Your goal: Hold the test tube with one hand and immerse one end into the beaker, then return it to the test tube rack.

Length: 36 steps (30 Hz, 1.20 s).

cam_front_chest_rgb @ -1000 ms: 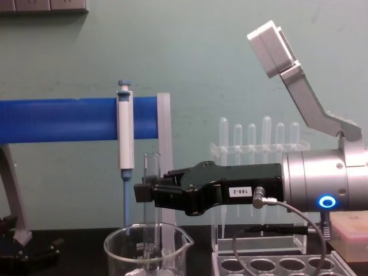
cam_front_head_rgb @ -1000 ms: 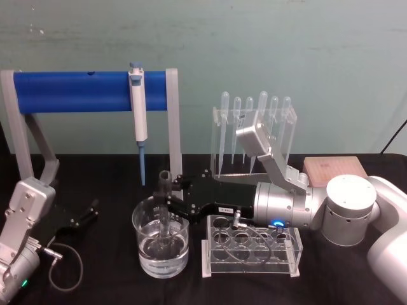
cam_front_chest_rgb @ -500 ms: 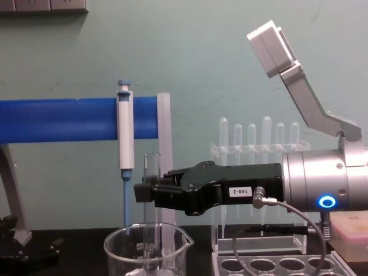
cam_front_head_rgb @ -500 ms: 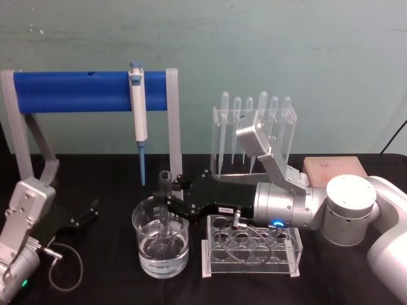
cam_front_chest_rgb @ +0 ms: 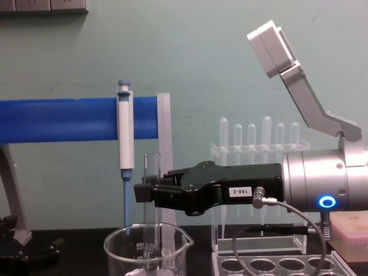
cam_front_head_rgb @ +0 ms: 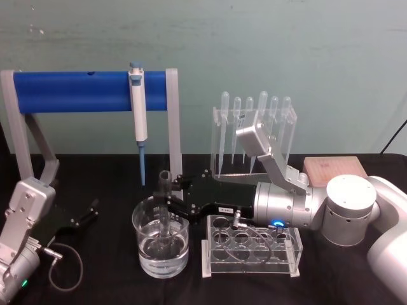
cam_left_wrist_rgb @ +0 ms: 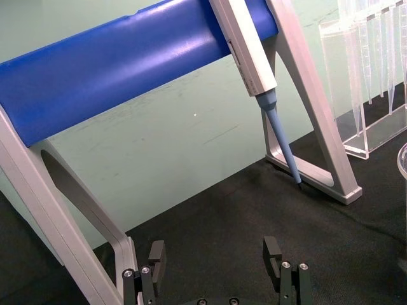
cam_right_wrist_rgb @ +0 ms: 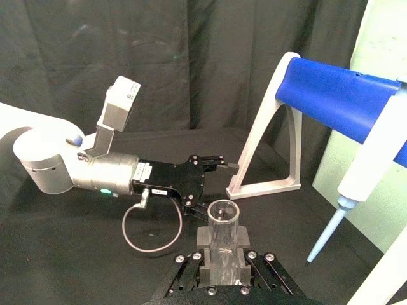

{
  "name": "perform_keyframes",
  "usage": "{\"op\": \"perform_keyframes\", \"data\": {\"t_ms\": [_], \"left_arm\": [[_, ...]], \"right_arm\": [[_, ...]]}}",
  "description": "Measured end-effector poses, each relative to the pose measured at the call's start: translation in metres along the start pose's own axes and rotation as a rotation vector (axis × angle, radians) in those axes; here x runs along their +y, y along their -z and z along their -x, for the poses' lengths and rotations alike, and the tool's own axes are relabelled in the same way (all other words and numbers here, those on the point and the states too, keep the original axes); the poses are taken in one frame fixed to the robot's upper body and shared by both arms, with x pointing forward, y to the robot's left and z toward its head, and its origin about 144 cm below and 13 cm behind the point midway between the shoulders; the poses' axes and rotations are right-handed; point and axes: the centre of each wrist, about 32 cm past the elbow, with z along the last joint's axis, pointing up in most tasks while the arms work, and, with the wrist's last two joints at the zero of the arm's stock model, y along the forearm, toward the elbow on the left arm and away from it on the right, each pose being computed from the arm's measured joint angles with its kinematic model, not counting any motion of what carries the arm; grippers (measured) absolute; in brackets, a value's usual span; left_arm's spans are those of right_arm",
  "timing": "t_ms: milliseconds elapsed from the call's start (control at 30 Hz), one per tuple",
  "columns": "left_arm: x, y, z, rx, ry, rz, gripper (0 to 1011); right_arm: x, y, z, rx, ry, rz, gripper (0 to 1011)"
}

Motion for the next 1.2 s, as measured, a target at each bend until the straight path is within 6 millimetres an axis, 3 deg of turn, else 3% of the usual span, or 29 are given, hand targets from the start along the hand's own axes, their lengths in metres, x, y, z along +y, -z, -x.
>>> {"op": "perform_keyframes", "data": {"t_ms": [567, 1200], "left_arm": [[0.000, 0.000, 0.000, 0.000, 0.000, 0.000, 1000], [0.000, 0.000, 0.000, 0.000, 0.000, 0.000, 1000]], "right_arm": [[0.000, -0.001, 0.000, -0.004, -0.003, 0.003, 224], [-0.004, -0.030, -0.004, -0.030, -0.016, -0.004, 224]]}}
